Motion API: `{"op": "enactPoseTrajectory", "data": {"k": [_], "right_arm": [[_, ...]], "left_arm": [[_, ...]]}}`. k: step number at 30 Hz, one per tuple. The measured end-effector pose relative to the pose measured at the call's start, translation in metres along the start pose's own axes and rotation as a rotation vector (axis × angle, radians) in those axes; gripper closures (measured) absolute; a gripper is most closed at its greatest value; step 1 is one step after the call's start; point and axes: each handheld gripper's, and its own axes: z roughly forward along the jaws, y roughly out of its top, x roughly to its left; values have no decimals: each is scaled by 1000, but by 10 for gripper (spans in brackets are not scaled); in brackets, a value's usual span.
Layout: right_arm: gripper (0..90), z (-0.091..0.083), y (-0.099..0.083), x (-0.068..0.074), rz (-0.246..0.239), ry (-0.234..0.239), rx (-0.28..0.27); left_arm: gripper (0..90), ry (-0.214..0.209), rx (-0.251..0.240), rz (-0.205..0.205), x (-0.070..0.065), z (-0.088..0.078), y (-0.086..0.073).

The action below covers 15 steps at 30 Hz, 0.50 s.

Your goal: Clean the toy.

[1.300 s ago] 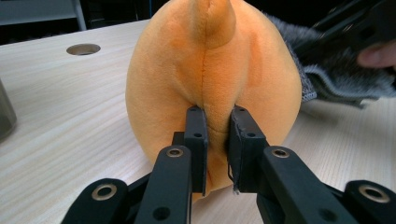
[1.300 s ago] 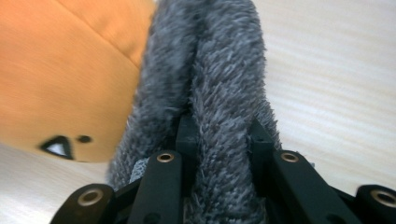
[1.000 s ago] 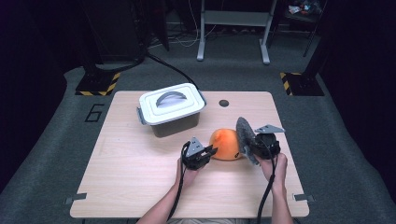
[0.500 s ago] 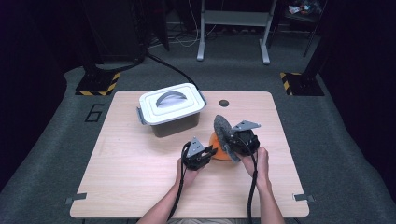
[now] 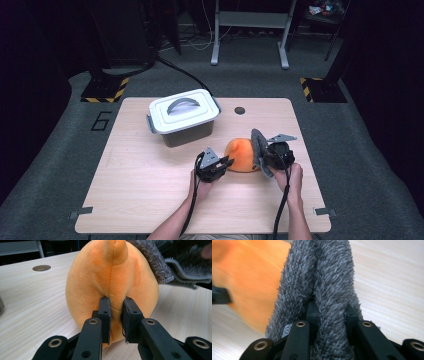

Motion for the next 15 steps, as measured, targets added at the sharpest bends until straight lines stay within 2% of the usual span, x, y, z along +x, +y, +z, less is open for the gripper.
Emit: {"op": "enactPoseTrajectory", "data": {"k": [1,6,8,12,15], "right_arm": [[733,1,-2,-2,18,-4,6],[733,14,-13,-15,48,-23,72],[732,13,-14,-18,63,-24,77],[732,-4,-7,-18,59,-36,24],[732,-21,6,-9,19,-28,-41]], "left_arm": [[784,-1,1,0,0,0,0],[785,-1,0,1,0,0,0],[785,-1,-2,2,0,0,0],[783,-10,4,3,1,0,0],[781,-8,0,8,0,0,0]]}}
